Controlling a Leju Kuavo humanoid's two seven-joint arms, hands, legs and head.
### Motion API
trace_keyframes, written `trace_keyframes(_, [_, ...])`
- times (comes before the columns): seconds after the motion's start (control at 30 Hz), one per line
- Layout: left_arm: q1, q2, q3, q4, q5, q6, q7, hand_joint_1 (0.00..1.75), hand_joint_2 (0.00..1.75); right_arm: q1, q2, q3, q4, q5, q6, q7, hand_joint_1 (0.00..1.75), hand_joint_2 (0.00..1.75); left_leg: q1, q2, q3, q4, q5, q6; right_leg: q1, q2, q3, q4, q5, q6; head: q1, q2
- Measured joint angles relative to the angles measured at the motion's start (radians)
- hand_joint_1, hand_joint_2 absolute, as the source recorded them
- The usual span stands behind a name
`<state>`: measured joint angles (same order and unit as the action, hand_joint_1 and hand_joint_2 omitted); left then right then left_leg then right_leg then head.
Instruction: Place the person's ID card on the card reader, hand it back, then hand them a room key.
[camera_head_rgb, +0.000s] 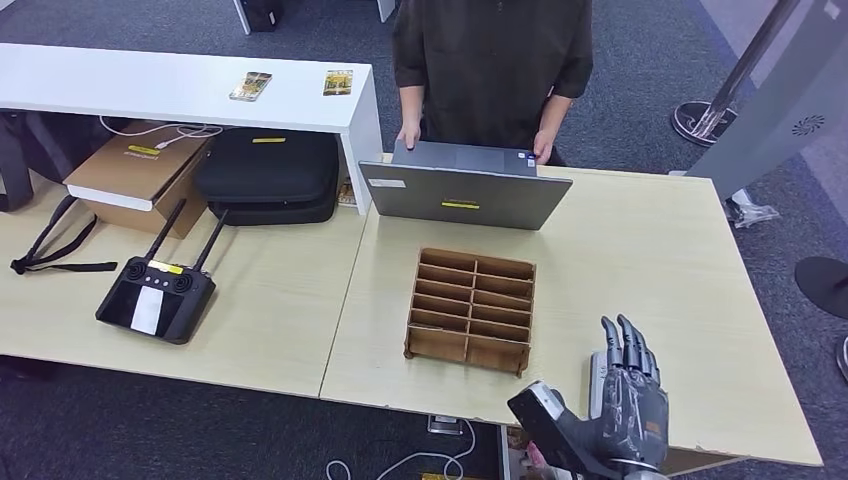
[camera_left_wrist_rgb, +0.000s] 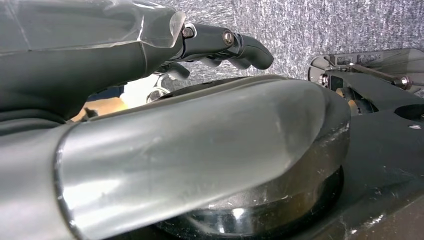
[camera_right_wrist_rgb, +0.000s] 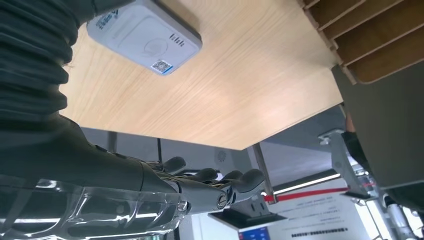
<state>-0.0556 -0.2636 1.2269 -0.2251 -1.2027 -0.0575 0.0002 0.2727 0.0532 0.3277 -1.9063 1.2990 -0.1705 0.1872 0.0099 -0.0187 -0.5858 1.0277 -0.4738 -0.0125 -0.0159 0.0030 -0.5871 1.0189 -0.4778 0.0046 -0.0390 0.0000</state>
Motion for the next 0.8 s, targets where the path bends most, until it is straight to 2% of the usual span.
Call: trace_keyframes(0.8, [0.0, 0.0, 0.0, 0.0, -0.005, 0.0, -0.003, 0.0, 0.0, -0.039, 0.0, 0.009, 0.06, -0.017, 0.043, 0.008, 0.0, 1.75, 0.0, 0.0, 0.0, 0.0, 0.0, 0.0, 0.0, 0.0, 0.0, 0.0, 0.0, 0.0, 0.0, 0.0])
